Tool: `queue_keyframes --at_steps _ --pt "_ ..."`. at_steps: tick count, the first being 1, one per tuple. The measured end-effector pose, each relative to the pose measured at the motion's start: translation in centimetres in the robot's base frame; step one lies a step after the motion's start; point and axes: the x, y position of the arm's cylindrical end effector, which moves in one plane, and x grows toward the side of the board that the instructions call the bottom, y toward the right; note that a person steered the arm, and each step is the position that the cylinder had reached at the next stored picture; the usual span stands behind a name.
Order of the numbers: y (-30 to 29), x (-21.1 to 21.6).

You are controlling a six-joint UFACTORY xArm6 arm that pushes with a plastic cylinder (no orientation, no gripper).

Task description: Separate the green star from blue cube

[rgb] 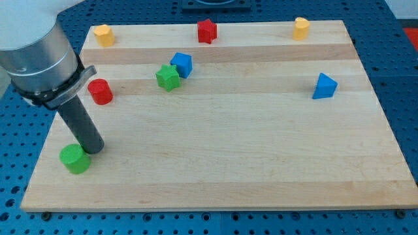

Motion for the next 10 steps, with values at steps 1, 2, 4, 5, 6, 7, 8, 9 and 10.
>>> queue_keyframes --at_steps 1,2,4,5,6,7,8,9,10 --pt "0.0 0.7" --pt "-0.3 1.4" --pt "1.0 -0.1" --pt "1.9 -3.7" --pt "2.4 -7.8" --pt "5.4 -11.3" --pt "7.5 -13.6" --pt "6.7 -17.2" --pt "9.5 -19.0"
